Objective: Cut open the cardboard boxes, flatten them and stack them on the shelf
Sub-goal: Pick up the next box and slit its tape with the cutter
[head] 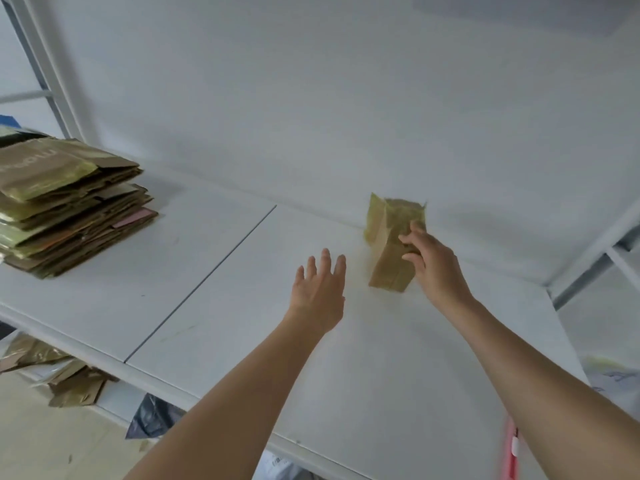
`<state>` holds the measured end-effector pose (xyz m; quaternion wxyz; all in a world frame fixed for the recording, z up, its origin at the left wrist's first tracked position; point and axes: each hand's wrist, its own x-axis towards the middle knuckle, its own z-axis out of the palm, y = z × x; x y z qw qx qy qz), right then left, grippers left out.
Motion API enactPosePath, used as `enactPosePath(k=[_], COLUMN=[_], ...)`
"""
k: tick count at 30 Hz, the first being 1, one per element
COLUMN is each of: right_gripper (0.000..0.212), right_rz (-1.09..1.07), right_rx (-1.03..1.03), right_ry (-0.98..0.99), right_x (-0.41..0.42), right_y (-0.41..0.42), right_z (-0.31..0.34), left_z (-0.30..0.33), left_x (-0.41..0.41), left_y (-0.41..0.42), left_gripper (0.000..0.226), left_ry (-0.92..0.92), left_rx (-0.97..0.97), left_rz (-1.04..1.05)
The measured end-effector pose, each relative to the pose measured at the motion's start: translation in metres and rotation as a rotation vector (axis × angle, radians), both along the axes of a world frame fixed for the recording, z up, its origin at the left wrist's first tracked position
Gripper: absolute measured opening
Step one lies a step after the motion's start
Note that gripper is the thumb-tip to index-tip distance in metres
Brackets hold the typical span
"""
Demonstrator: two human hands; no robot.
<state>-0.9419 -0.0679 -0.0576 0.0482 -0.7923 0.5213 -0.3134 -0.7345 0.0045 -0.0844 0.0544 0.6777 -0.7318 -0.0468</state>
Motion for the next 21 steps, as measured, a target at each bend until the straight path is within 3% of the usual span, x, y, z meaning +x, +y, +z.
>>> enactPosePath(k=[5,9,13,16,21], right_gripper=[0.033,0.026,0.016,0.011,0.042], right_rz=[0.177,0.170,0.129,0.034,-0.036], right_rx=[0.089,0.168,0.333,0.535,0.790], right_ry=[-0.094,-0.303,-0.532,-0.740,-0.608], right_x=[0.012,0.019,0.016,0.010,-0.002], right_y=[0.066,0.115,0.147,0.165,0.216], right_z=[0.012,0.022,0.042,0.051,0.037], left_z=[0.016,0.029,0.051,0.069,0.067], left_x=[-0.003,-0.003,0.009,0.020,0.027], left_y=[0.033,0.078,0.111,0.125,0.151], left_gripper=[0.097,0.101,0.092,0.089,0.038], left_ry=[0.352,0.714,0.761,0.893,0.833], left_rx=[0.113,0.163,0.124,0.106,0.258], left_rz=[-0.073,-0.073,-0.040,0.072,0.128])
